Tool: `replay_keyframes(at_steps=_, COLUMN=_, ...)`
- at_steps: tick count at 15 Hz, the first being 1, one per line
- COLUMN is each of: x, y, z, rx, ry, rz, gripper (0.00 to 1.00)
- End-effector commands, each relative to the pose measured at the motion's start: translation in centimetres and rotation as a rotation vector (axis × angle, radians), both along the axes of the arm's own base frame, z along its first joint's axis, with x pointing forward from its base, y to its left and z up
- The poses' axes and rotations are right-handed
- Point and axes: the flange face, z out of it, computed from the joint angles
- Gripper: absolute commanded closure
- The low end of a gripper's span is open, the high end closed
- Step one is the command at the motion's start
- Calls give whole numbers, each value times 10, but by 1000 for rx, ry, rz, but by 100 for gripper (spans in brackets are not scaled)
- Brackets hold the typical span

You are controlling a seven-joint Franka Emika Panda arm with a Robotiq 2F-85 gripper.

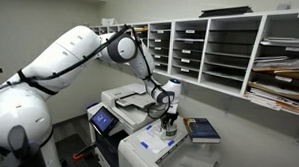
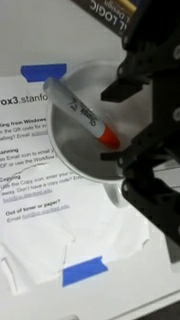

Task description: Remove the marker from the cup.

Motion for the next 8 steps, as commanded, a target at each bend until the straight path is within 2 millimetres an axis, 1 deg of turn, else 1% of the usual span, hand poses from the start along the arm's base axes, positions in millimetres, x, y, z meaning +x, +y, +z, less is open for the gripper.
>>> replay_keyframes(at_steps=1, x=8, y=6, z=-6, rx=26, ry=34, rz=-50, gripper=55)
replay_keyframes(at_steps=2, x=9, y=7, z=-8, rx=27, ry=37, rz=-57, gripper=51)
replay_keyframes(at_steps=3, x=11, y=8, z=-10, rx=29, ry=38, rz=-65, gripper=52)
replay_keyframes(at_steps=4, x=13, y=9, z=-12, rx=40, ry=39, rz=-71, gripper=49)
replay_keyframes(at_steps=7, x=19, y=9, z=-16, rx=53, ry=40, rz=-107, gripper=36)
replay_keyframes(at_steps=8, x=20, y=9, z=-18, rx=58, ry=43, rz=-108, gripper=41)
